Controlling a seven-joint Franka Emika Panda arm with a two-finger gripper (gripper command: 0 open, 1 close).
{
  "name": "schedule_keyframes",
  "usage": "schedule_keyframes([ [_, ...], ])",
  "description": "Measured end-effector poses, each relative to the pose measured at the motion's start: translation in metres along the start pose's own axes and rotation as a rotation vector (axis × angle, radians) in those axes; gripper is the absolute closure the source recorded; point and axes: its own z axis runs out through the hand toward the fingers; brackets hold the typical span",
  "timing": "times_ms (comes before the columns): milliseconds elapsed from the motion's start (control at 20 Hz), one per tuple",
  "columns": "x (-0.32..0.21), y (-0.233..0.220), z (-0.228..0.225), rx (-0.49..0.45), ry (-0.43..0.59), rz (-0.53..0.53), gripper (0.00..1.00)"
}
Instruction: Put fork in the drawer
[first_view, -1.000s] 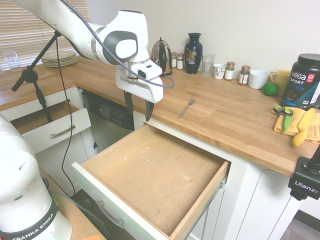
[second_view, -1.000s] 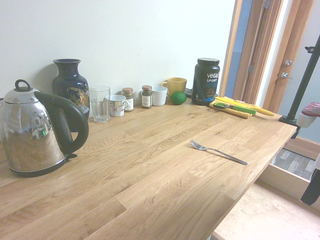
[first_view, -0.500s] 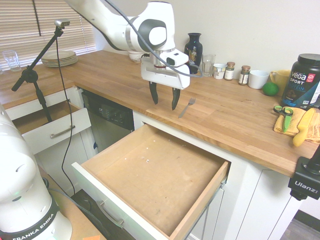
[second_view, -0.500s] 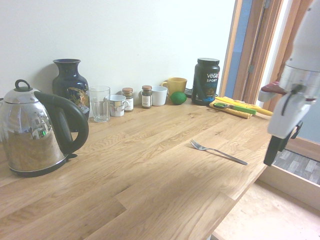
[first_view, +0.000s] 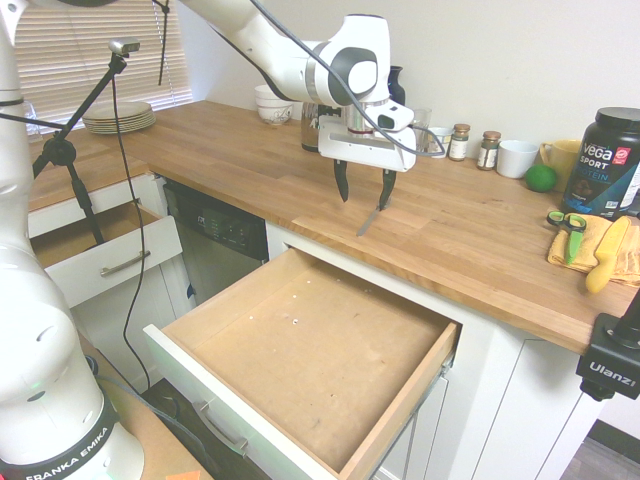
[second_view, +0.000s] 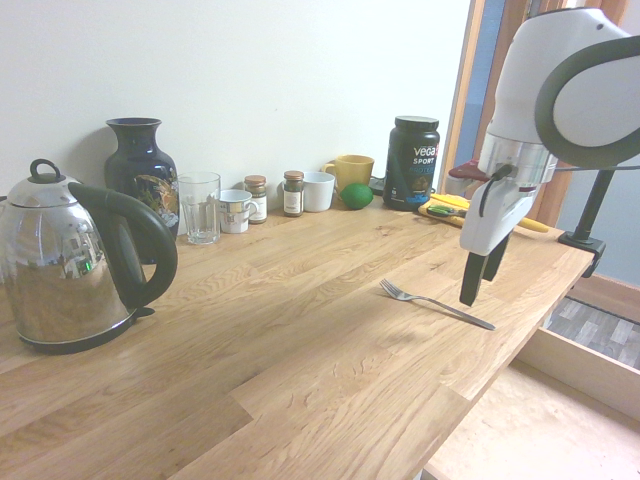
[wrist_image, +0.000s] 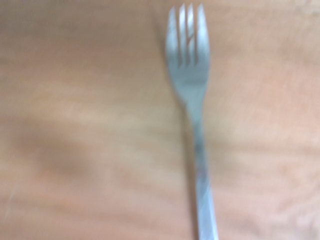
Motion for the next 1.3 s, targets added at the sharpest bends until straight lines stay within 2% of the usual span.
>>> schedule_keyframes([
  [400, 0.026, -0.032, 0.026, 0.005, -0.029, 0.008, 0.0],
  [900, 0.026, -0.04, 0.038, 0.006, -0.055, 0.014, 0.0],
  [950, 0.025, -0.041, 0.04, 0.005, -0.058, 0.015, 1.0],
  [1300, 0.026, -0.042, 0.047, 0.008, -0.063, 0.021, 1.0],
])
